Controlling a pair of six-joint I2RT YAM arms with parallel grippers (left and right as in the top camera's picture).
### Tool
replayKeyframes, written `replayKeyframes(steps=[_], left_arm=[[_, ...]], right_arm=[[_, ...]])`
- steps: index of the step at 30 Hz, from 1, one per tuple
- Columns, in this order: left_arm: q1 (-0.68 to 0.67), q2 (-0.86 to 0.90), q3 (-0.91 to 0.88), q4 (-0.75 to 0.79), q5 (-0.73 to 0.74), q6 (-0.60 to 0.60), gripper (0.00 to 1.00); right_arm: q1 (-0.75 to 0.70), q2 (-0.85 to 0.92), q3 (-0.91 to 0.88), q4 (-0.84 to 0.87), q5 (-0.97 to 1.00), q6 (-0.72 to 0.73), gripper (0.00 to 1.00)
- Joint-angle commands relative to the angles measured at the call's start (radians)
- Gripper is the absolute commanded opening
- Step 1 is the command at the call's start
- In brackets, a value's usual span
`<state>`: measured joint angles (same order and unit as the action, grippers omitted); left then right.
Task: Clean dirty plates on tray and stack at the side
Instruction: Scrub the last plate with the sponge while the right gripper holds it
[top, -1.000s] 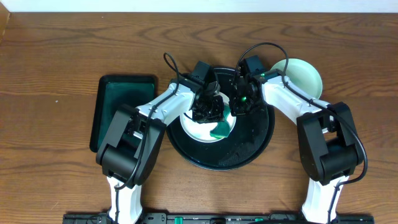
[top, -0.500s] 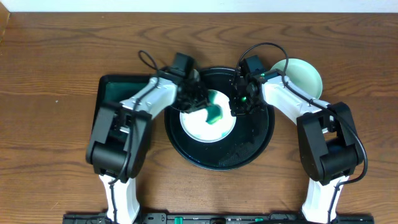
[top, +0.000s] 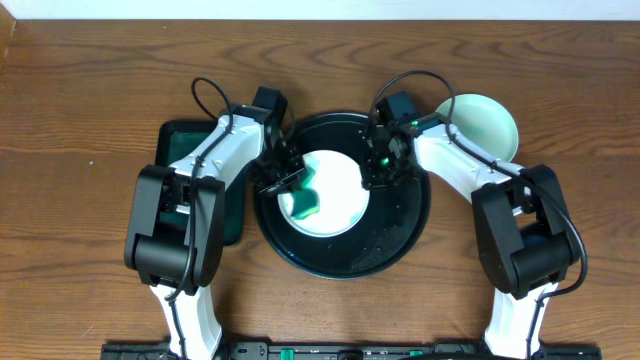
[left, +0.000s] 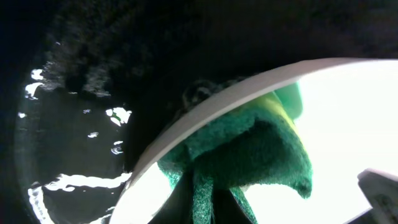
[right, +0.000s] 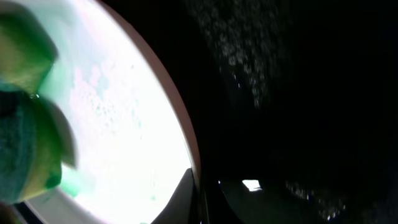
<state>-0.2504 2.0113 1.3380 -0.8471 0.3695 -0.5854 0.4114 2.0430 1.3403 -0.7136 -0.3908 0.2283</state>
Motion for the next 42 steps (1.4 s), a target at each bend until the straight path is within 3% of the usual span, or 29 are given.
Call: replayKeyframes(steps=[1, 8, 14, 28, 42], left_arm=[[0.051, 0.058, -0.051, -0.074, -0.454, 0.017, 0.07], [0.021, 0.058, -0.051, -0.109, -0.436, 0.134, 0.07], [-0.024, 0.053, -0.026, -0.053, -0.542, 0.147, 0.07], [-0.171, 0.045, 0.057, -0.019, -0.83, 0.147, 0.07], [-0.266, 0.037, 0.102, 0.021, -0.986, 0.074, 0.07]], right_arm=[[-0.018, 0.013, -0.013, -0.024, 0.069, -0.009, 0.01], [-0.018, 0.013, -0.013, -0.032, 0.068, -0.008, 0.01], [-0.018, 0.013, -0.013, -0.035, 0.068, -0.008, 0.01], [-0.018, 0.013, -0.013, -0.028, 0.069, -0.009, 0.01], [-0.018, 0.013, -0.013, -0.031, 0.069, -0.024, 0.01]])
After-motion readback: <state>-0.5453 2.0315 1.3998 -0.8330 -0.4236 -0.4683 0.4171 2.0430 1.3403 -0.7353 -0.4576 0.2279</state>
